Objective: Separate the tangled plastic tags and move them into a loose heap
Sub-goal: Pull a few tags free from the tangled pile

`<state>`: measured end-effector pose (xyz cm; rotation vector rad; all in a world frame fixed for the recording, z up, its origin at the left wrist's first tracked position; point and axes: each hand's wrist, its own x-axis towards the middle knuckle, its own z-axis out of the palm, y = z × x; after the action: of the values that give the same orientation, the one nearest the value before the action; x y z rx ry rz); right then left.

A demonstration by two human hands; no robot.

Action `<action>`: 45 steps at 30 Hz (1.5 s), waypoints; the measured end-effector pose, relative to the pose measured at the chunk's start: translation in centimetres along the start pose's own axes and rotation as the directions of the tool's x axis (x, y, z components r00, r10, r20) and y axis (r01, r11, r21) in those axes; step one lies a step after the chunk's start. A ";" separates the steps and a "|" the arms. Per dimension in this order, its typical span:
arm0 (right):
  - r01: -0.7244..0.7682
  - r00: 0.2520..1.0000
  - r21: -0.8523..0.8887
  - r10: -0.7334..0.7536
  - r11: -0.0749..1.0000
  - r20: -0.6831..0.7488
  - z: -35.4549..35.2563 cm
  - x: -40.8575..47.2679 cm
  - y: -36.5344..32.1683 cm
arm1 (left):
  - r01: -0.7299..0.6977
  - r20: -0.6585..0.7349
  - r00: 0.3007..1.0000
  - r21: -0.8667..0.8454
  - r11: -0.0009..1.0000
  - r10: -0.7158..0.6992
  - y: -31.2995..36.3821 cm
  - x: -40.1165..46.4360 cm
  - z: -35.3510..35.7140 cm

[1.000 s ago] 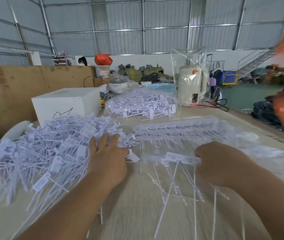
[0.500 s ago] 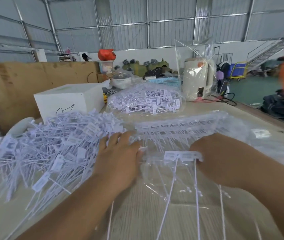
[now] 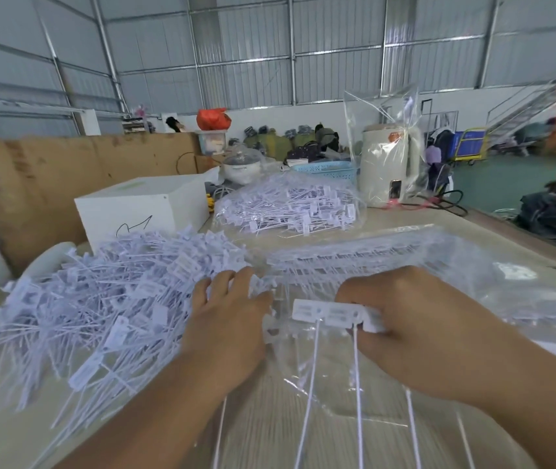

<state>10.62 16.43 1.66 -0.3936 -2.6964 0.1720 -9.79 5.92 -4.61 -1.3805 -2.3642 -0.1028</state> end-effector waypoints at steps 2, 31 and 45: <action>-0.004 1.000 0.022 0.004 1.000 0.010 0.6 0.3 0.6 | 0.053 0.049 0.997 0.032 0.998 -0.054 -0.1 0.1 0.1; -0.117 0.940 -0.035 0.122 0.993 0.320 5.3 1.3 1.6 | -0.240 -0.170 0.967 -0.344 0.908 0.191 4.1 -0.8 -1.3; -0.018 1.000 0.049 0.017 0.999 0.022 1.6 0.6 0.9 | -0.120 -0.091 0.993 -0.812 0.571 0.080 2.1 -0.9 -2.0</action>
<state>9.64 17.42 0.28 -0.4029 -2.7045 0.2478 -6.98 5.72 -3.43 -1.8446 -2.2410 -1.3486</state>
